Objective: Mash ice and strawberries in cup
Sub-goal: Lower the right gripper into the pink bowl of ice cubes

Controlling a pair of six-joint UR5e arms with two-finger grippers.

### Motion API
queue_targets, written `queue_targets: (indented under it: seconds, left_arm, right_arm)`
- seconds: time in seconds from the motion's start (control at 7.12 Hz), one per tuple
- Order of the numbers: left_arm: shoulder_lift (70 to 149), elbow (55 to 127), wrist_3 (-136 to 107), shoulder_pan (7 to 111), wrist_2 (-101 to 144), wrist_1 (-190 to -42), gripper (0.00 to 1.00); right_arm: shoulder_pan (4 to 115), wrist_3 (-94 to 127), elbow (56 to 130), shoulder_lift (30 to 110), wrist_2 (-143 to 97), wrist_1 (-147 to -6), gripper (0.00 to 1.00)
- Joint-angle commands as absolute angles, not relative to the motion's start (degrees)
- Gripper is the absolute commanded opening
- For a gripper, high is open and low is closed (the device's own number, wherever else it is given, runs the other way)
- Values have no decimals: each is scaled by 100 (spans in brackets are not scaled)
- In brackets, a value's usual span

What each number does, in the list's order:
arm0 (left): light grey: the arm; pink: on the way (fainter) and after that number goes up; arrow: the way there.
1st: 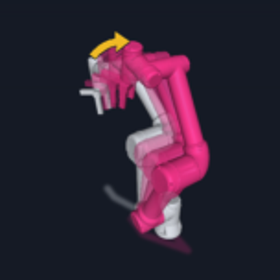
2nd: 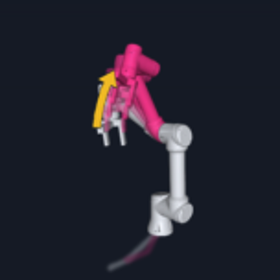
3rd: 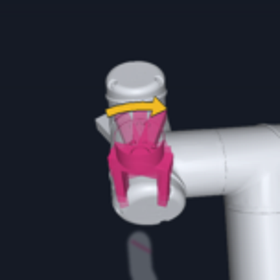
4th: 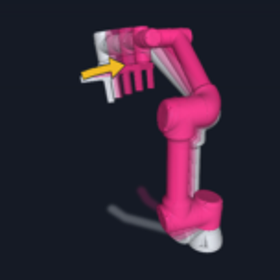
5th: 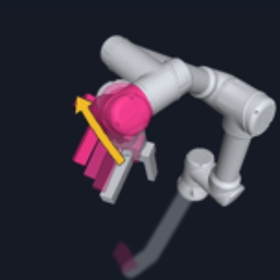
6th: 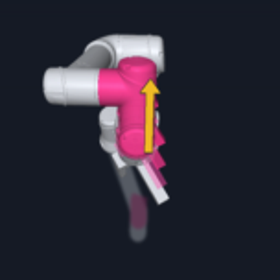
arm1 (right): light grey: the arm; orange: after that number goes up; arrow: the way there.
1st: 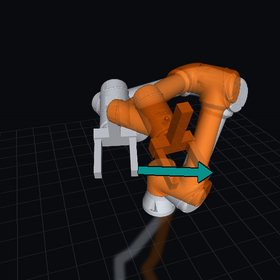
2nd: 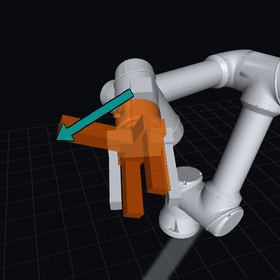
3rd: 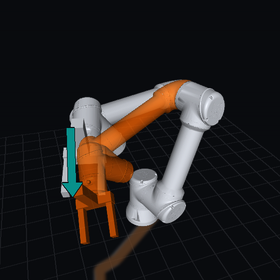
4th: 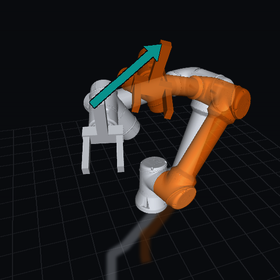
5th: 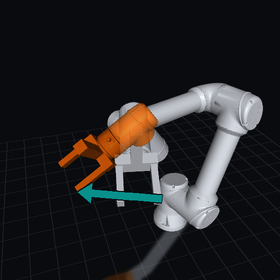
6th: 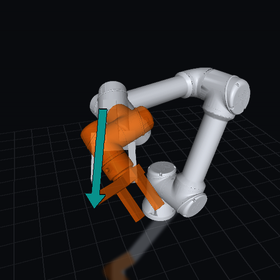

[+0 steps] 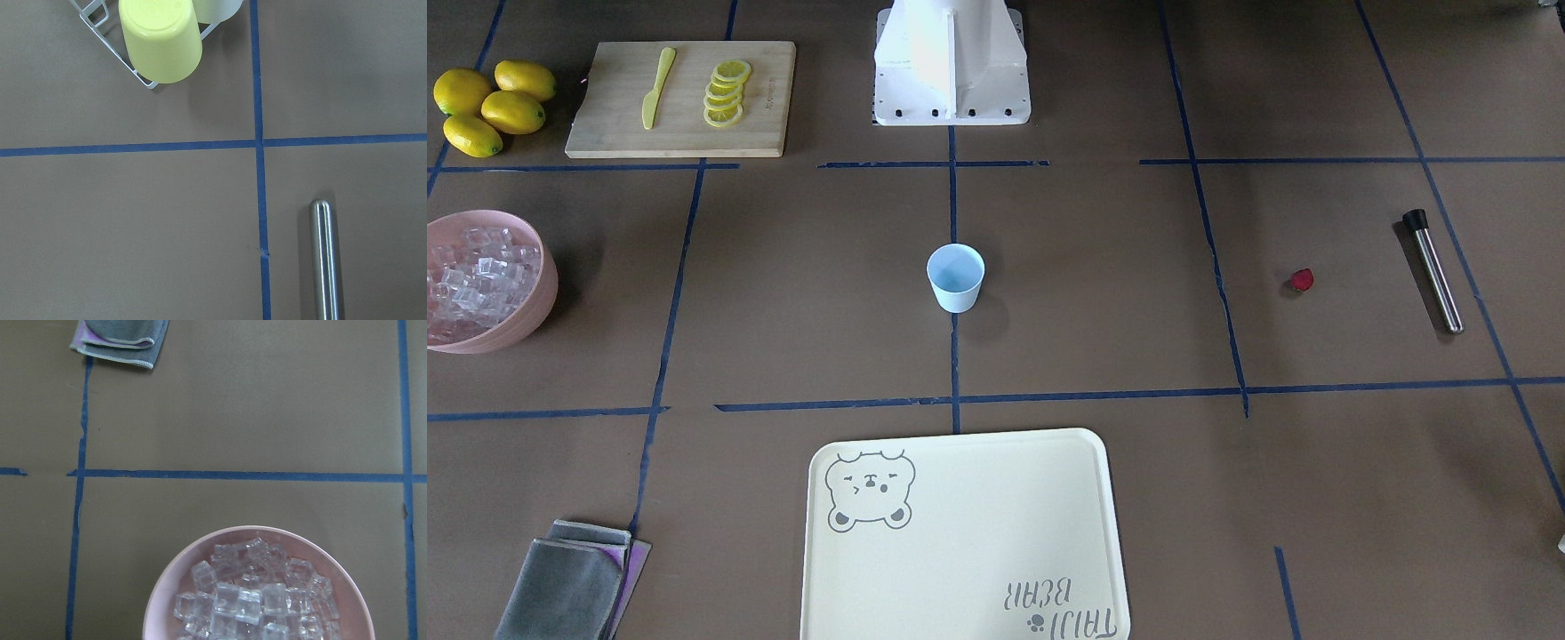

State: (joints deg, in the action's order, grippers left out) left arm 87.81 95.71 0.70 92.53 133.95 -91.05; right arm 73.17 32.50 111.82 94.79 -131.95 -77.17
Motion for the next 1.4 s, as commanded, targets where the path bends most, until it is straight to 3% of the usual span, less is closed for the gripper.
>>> queue_targets:
  seconds: [0.0,0.14,0.28,0.56,0.84,1.26]
  left_arm:
    - [8771,9545,97,9246,13395,-9114,100]
    - [8771,9545,97,9246,13395,-9114,100]
    - [8771,9554,97,9246,13395,-9114,100]
    - [8771,9554,105,9246,13395,-9114,100]
    - [8771,9554,71,9246,13395,-9263,100]
    - [8771,9562,88,9246,13395,-9272,100]
  right_arm:
    - [6857,3910,11162,9650,-12823,-7023,99]
    - [6786,3920,11180,9694,-12841,-7022,96]
    - [6707,3972,11197,9703,-12884,-7022,81]
    - [6408,3981,11180,9817,-12850,-7022,71]
    - [6302,3981,11153,9948,-12876,-7066,66]
    - [6240,3911,11005,10108,-12832,-7049,66]
